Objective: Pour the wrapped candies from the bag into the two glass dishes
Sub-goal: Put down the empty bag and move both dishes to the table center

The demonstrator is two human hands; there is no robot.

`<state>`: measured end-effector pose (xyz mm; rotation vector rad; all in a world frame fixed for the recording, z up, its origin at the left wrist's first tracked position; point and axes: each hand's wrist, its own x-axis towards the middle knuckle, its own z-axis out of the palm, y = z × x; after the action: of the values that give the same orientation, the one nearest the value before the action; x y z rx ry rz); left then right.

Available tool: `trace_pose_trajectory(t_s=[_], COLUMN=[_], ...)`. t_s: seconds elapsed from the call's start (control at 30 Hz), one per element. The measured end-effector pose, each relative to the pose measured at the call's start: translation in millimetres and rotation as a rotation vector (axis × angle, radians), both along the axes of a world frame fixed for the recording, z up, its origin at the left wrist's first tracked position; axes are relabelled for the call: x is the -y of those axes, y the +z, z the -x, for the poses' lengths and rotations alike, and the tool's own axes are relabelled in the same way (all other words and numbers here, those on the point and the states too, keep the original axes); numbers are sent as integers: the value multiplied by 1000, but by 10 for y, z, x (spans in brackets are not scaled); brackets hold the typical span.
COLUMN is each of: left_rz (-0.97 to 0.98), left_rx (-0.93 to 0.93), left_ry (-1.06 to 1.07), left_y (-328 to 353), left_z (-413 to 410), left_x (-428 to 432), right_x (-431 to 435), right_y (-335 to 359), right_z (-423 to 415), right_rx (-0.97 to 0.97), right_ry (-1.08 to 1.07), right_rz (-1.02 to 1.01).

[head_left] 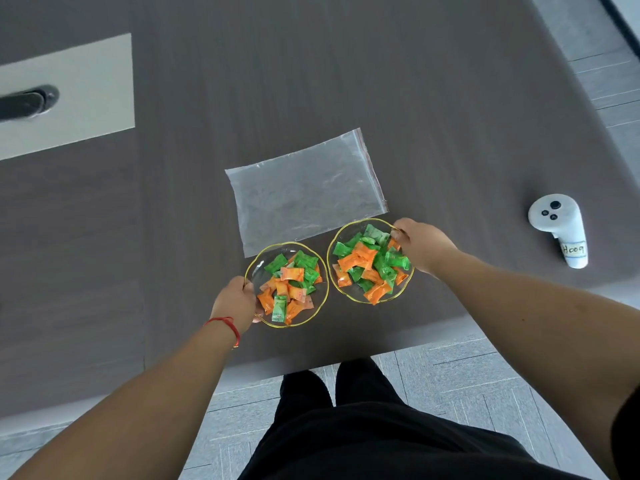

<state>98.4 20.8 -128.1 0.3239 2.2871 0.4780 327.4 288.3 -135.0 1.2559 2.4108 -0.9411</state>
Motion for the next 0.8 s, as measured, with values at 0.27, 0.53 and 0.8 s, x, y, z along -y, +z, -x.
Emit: trace_pose_trajectory(t_s=[0.27,0.53,0.8], left_rz=[-76,-165,-255], left_rx=[-52,-65,-89], left_ry=[75,291,443], left_y=[168,392,711], left_z=[205,647,1424], left_x=[149,397,462], right_x=[26,7,31], right_y=[203,541,804], right_z=[204,864,1847], right_rx=[-87,-168,-218], right_ry=[26,42,58], right_rz=[14,43,43])
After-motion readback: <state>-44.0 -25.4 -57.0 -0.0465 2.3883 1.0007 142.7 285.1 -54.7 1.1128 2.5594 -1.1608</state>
